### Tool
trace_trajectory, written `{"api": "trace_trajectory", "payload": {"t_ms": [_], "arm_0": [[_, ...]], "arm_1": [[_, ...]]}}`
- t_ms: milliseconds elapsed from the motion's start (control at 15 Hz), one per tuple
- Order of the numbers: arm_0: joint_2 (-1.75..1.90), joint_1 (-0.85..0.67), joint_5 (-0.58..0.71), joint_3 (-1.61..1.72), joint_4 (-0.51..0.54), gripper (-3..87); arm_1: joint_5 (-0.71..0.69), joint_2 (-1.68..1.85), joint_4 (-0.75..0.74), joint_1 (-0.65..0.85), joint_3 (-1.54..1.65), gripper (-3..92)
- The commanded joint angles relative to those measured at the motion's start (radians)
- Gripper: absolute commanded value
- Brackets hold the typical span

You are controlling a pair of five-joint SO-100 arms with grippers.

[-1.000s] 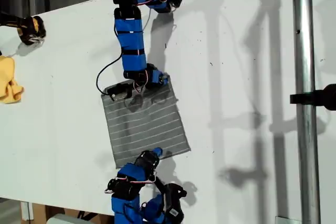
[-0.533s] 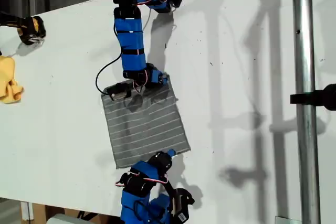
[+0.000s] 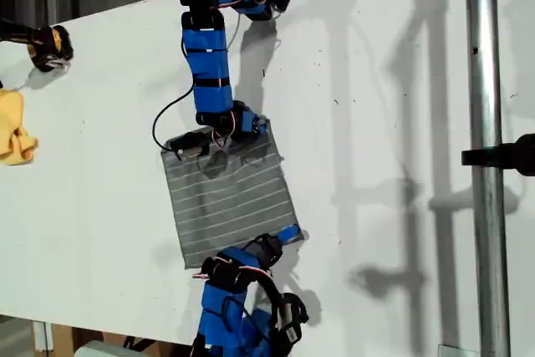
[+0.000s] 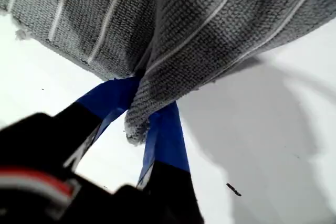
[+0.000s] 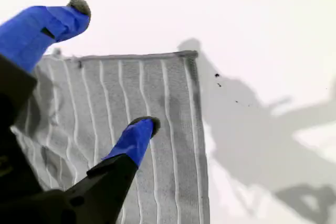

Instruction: Grasp corners of a towel and fold twice.

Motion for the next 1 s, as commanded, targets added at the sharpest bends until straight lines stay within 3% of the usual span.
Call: {"api": "trace_trajectory", "payload": {"t_ms": [0,400,933], "arm_0": [[-0.034,0.012,-0.008,0.017,-0.064,34.1],[-0.107,-0.021,-0.092,0.265,-0.339,29.6],[-0.100,-0.115,-0.167,0.416,-0.416,8.1]], "arm_1": [[0.003,0.089,0.005,-0.006,-0.008,-0.1],[0.003,0.104,0.009,-0.015,-0.002,-0.1],[0.003,0.115,0.017,-0.029,0.003,-0.1]]}}
